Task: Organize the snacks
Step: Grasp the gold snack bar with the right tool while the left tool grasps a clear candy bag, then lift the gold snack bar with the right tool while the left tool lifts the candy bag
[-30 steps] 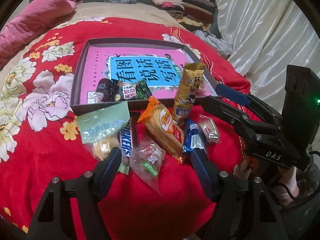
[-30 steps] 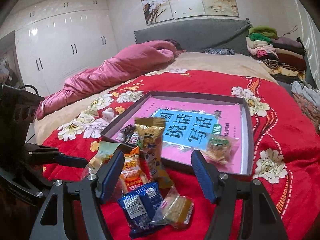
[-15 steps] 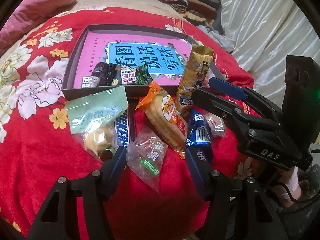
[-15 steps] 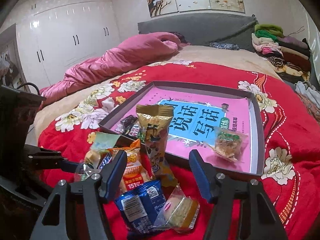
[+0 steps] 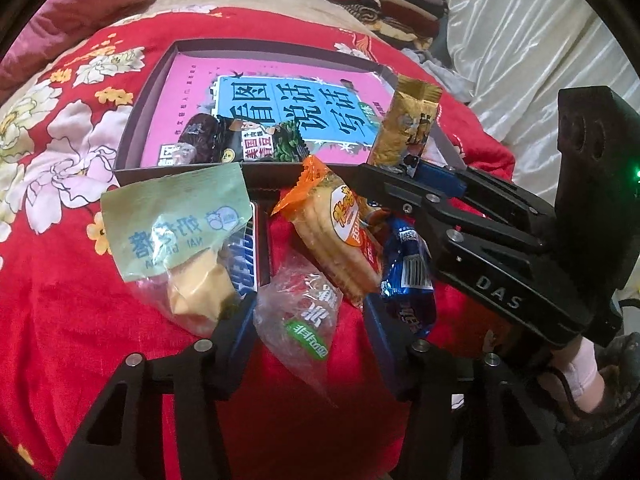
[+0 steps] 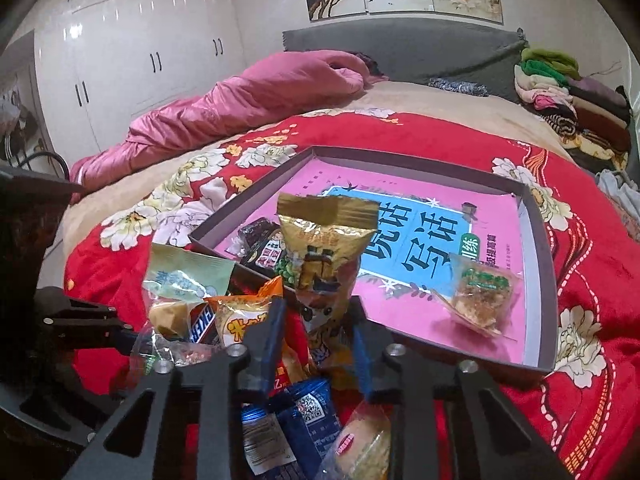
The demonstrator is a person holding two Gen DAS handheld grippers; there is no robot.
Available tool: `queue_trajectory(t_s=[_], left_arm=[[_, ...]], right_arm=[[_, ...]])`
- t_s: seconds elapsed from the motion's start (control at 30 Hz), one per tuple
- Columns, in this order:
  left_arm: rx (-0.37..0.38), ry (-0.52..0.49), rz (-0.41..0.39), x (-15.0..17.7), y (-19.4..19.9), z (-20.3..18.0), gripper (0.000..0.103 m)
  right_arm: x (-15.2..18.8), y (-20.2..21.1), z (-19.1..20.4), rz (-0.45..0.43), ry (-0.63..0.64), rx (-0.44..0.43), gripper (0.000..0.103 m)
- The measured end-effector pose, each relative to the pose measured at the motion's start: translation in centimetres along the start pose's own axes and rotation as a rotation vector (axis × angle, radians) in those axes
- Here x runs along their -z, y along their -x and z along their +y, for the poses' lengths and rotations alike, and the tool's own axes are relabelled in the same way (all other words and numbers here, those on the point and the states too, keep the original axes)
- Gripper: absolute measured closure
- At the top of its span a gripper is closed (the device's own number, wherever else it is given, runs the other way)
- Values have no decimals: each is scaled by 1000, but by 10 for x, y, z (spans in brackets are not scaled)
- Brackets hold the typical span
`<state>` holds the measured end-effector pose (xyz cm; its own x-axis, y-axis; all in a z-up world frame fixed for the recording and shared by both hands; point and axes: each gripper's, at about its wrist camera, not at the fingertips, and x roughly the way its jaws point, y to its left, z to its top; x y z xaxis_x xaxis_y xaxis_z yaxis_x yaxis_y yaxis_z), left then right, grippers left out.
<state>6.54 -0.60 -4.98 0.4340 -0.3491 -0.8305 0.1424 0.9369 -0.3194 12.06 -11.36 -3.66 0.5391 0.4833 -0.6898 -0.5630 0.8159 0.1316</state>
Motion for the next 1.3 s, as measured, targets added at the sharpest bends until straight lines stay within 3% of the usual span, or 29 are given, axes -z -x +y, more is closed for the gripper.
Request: queue_trajectory(t_s=[0.1,0.17,0.93,1.3], left_arm=[[2,7,1,-2,-2,1,63],[5,13,3,-3,-4,2,65],[40,6,-70,-13,30,-4,67],[31,14,-121,-22,47,-2,67]], right_arm=[[1,1,-2,-1,-7,5,80],[0,3,-6,-7,-25,-3,80],[-11,42,-22,-151,-121,-79,85],[-14,60,-30,-217,-145,-73,85]])
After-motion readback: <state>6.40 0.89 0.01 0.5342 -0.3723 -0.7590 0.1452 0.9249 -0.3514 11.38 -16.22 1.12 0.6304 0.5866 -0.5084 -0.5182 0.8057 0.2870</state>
